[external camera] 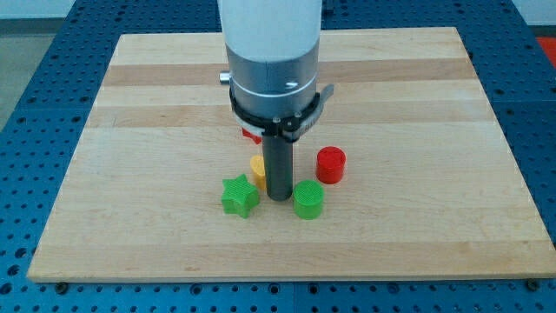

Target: Slide the yellow heart towards the blue blocks

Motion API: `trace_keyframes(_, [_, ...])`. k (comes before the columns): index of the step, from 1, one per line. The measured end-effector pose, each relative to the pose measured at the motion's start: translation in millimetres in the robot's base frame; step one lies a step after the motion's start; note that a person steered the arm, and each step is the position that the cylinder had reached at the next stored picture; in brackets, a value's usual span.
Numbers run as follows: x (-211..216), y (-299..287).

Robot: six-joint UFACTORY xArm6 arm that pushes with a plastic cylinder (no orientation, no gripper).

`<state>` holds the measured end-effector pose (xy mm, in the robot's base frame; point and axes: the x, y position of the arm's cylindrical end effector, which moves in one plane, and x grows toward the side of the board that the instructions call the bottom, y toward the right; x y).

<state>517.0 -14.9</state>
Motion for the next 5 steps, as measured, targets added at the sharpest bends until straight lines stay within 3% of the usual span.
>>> trace_keyframes(3, [4,-36])
trace_keyframes(5, [-16,-38])
